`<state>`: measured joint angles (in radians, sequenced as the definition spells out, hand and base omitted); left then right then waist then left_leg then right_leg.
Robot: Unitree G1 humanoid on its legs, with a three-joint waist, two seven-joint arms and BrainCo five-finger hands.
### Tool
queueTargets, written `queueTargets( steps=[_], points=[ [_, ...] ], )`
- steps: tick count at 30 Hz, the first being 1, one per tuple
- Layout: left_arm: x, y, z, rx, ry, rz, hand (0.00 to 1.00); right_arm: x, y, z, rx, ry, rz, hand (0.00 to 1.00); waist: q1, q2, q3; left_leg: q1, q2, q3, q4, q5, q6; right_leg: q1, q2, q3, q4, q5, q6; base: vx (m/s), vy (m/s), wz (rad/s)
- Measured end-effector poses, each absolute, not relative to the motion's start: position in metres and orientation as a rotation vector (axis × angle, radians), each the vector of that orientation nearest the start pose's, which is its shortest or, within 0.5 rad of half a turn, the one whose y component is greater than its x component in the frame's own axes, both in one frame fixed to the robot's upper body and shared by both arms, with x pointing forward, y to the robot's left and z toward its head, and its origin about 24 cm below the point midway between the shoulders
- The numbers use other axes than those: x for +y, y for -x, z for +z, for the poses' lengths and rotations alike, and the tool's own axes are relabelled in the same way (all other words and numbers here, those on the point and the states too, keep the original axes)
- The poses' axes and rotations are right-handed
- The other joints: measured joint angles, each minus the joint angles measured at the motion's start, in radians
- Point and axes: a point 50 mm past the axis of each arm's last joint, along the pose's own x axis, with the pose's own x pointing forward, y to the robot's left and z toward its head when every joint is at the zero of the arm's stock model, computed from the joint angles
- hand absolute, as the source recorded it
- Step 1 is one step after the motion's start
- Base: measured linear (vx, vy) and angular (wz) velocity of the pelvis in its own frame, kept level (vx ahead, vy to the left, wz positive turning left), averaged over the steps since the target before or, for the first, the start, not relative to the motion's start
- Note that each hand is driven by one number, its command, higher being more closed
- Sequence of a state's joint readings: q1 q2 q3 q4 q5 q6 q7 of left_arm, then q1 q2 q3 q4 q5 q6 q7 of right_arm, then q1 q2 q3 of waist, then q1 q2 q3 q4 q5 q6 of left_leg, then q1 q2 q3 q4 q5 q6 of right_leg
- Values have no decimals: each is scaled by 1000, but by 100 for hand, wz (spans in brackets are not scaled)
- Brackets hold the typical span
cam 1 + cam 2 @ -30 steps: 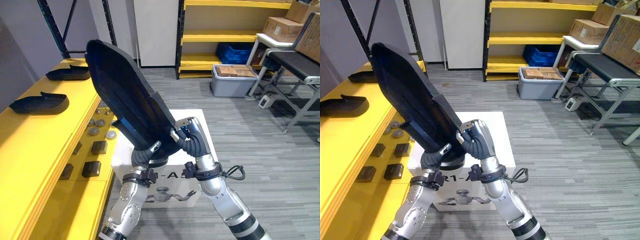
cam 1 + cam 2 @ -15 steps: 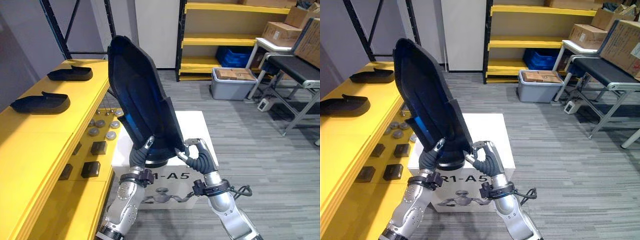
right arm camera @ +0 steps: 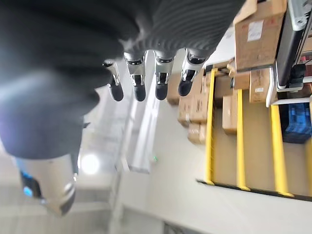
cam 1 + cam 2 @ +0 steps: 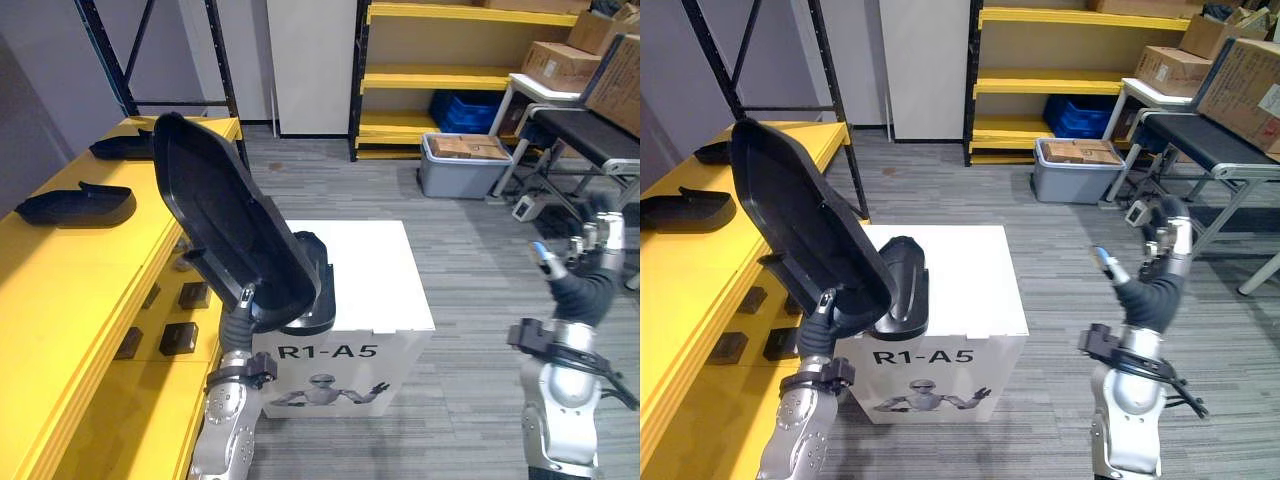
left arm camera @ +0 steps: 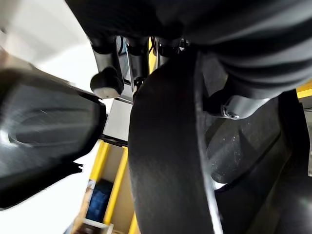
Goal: Walk over and take plastic housings, then place them on the shelf
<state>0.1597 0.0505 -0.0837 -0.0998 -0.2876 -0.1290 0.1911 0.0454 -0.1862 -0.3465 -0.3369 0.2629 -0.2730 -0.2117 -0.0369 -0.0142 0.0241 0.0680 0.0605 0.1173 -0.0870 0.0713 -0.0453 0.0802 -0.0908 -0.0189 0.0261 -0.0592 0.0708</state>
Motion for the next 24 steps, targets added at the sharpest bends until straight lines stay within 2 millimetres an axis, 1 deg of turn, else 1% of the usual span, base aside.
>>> queueTargets(
  steps=[1,2,3,4,5,6,7,8,9,11,12,13,15,18,19,21,24],
  points=[
    [159,-219,36,-34,242,172,100,-271,-203,145,-625,-64,-529,0,-1,0,0,-3,0,0,0,0,0,-4,0,0,0,0,0,0,0,0],
    [159,-218,35,-31,239,174,100,-277,-201,140,-611,-73,-557,0,-3,0,0,-4,0,0,0,0,0,-4,0,0,0,0,0,0,0,0],
    [161,-216,33,-24,229,183,100,-288,-199,127,-554,-72,-612,0,-8,0,0,-6,0,0,0,0,0,-6,0,0,0,0,0,0,0,0],
    [164,-213,31,-16,218,195,100,-297,-194,108,-468,-64,-662,0,-9,0,0,-8,0,0,0,0,0,-8,0,0,0,0,0,0,0,0],
    [165,-212,30,-12,216,199,100,-302,-191,97,-416,-62,-687,0,-9,0,0,-9,0,0,0,0,0,-8,0,0,0,0,0,0,0,0],
    [168,-209,28,-4,214,211,100,-307,-184,74,-307,-64,-729,0,-9,2,2,-10,1,0,0,0,0,-9,0,0,0,0,0,0,0,0],
    [171,-204,27,0,212,222,100,-309,-175,49,-187,-71,-759,0,-9,3,3,-10,1,1,0,-1,-1,-9,1,1,0,0,0,0,0,0],
    [173,-202,27,0,211,228,100,-309,-170,38,-126,-71,-773,0,-9,3,3,-10,2,2,0,-1,-1,-9,1,1,0,0,0,0,0,0],
    [176,-197,28,-2,203,242,100,-308,-158,15,-8,-70,-794,0,-8,3,3,-9,3,3,0,-2,-1,-9,1,1,0,0,1,0,0,0],
    [179,-192,31,-12,195,261,100,-302,-142,-14,154,-60,-801,0,-6,3,3,-8,5,6,0,-4,-1,-8,1,2,1,-1,1,0,0,0],
    [179,-189,32,-17,189,269,100,-296,-132,-31,248,-49,-786,0,-4,3,4,-6,8,7,0,-4,-1,-6,1,1,2,-1,1,0,0,0],
    [181,-188,32,-19,186,278,100,-293,-128,-38,288,-47,-774,0,-4,4,4,-4,9,9,0,-4,-2,-3,1,1,4,-1,1,0,0,-4],
    [182,-186,34,-24,177,280,100,-277,-112,-68,448,-54,-708,0,4,4,10,15,11,15,0,-9,-1,11,0,1,16,-7,5,-21,1,-5],
    [182,-183,36,-32,174,283,100,-254,-93,-100,628,-111,-642,0,8,4,11,24,10,16,-4,-20,2,18,-2,-2,33,-17,8,-57,2,2],
    [182,-182,36,-32,173,284,100,-250,-89,-105,658,-121,-631,0,10,5,11,24,10,16,-4,-21,2,19,-3,-3,34,-18,9,-54,1,6],
    [181,-180,38,-37,174,290,100,-233,-75,-122,768,-154,-571,0,21,5,12,23,10,11,-4,-21,3,23,-6,-16,36,-25,15,-26,0,12],
    [179,-179,37,-36,182,295,100,-215,-67,-136,868,-161,-486,0,40,3,13,21,6,-14,-4,-20,3,31,-11,-42,47,-38,13,-9,-13,29]
  ],
)
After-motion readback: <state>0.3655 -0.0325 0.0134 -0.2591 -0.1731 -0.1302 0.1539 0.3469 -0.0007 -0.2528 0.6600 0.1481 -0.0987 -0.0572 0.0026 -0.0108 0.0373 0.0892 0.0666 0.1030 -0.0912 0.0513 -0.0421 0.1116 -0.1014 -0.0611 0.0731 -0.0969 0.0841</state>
